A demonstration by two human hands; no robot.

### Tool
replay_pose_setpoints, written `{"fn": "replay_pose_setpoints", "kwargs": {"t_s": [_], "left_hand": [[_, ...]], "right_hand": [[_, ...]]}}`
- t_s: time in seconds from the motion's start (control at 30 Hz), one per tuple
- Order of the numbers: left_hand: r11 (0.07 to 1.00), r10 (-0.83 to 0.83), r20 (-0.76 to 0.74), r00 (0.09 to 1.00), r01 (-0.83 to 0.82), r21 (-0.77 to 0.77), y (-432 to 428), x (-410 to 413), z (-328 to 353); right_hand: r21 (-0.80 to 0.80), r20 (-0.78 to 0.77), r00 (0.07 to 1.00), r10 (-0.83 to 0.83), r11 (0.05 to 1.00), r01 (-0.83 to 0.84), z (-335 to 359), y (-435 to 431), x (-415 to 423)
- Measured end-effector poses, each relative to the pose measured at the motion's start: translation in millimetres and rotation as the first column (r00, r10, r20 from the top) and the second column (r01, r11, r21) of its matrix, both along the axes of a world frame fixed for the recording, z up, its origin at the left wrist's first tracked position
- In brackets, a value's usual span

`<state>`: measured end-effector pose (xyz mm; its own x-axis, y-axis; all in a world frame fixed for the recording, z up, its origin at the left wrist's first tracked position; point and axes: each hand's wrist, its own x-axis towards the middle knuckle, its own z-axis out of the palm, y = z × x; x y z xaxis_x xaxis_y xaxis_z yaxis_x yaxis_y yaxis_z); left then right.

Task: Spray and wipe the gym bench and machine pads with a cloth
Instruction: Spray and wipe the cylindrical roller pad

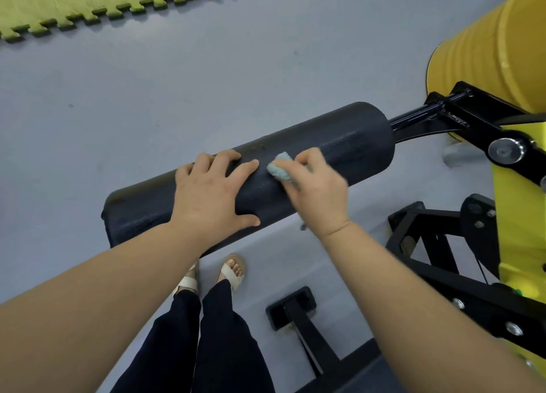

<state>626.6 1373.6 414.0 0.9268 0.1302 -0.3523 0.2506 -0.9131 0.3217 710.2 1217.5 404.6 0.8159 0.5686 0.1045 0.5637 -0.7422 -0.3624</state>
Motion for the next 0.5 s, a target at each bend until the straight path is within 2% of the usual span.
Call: {"fn": "replay_pose_setpoints", "kwargs": {"t_s": [0.07, 0.13, 0.23, 0.3, 0.33, 0.37, 0.43, 0.5], "left_hand": [[1.000, 0.006, -0.012, 1.000, -0.006, -0.009, 0.9, 0.3, -0.1], [1.000, 0.005, -0.019, 1.000, -0.005, -0.013, 1.0, 1.6, -0.4], [1.000, 0.012, -0.010, 1.000, -0.012, -0.017, 0.3, 1.3, -1.8], [1.000, 0.025, 0.000, 1.000, -0.025, -0.015, -1.0, 0.2, -3.0], [0.999, 0.031, 0.003, 1.000, -0.031, -0.011, -0.8, -0.3, -3.1], [0.999, 0.035, 0.004, 0.999, -0.035, -0.009, -1.5, -0.4, -3.3], [0.999, 0.037, 0.002, 0.999, -0.037, -0.005, -2.0, -0.2, -3.2], [0.999, 0.034, 0.029, 0.999, -0.034, -0.002, -1.8, -1.3, -4.0]], "right_hand": [[-0.033, 0.063, 0.996, -0.062, 0.997, 0.064, -1.2, -25.8, 28.8], [-0.057, 0.100, 0.957, -0.273, 0.959, 0.279, -3.2, -52.8, 63.1], [-0.061, 0.036, 0.780, -0.624, 0.778, 0.625, -4.4, -75.5, 95.1], [-0.046, 0.021, 0.691, -0.722, 0.690, 0.722, -7.1, -60.2, 90.3], [-0.026, 0.011, 0.701, -0.714, 0.700, 0.714, -8.6, -43.8, 78.5], [-0.004, 0.011, 0.748, -0.664, 0.748, 0.664, -9.2, -25.9, 62.1], [0.031, 0.024, 0.880, -0.474, 0.880, 0.474, -9.8, 5.8, 21.4], [0.043, 0.013, 0.969, -0.248, 0.968, 0.247, -5.7, 18.8, -7.3]]}}
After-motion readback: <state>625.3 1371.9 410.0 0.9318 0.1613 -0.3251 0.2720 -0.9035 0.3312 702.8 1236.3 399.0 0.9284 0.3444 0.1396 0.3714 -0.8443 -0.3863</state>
